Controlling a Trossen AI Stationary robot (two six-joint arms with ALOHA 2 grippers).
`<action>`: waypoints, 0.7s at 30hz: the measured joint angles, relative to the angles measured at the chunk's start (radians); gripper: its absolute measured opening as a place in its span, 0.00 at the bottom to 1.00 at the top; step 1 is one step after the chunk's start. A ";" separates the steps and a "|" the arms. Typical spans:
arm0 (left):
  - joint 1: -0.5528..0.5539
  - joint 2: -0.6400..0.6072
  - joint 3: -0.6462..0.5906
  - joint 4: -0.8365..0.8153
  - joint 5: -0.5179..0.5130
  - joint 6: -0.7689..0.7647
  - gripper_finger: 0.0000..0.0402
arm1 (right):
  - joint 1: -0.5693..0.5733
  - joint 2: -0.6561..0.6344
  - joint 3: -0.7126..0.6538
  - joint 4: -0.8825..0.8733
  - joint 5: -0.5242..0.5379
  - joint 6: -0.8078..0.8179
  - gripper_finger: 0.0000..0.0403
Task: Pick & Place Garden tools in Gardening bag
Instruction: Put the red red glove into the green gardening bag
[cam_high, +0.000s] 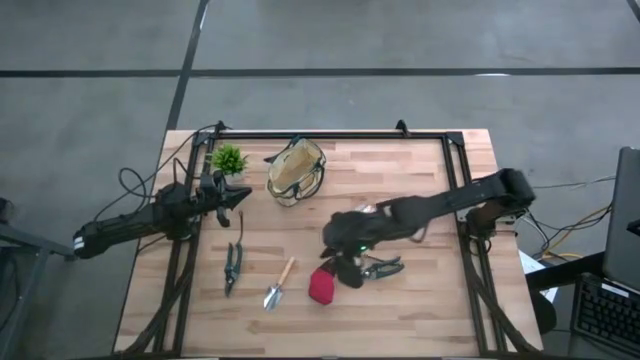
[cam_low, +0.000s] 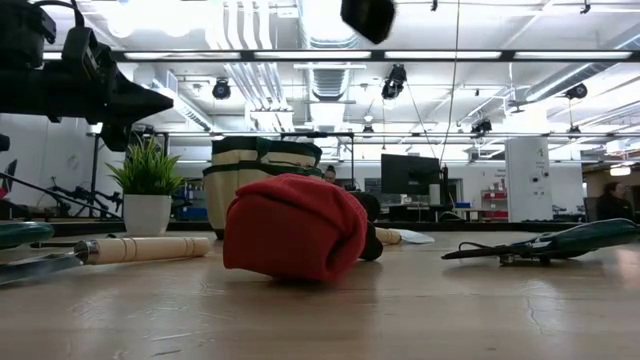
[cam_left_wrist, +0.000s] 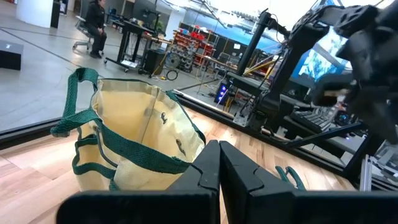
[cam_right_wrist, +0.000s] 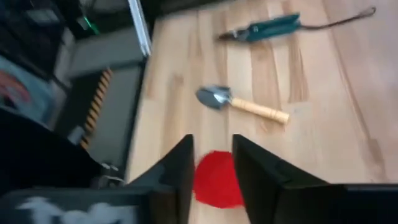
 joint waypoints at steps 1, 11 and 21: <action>0.000 0.000 0.000 0.000 0.000 0.000 0.01 | 0.000 0.034 0.039 -0.041 -0.001 -0.025 0.33; 0.000 0.000 0.000 0.000 0.000 0.000 0.01 | 0.017 0.267 0.258 -0.288 -0.005 -0.258 0.53; 0.000 0.001 0.000 0.000 -0.001 0.000 0.01 | 0.044 0.400 0.267 -0.310 -0.015 -0.310 0.54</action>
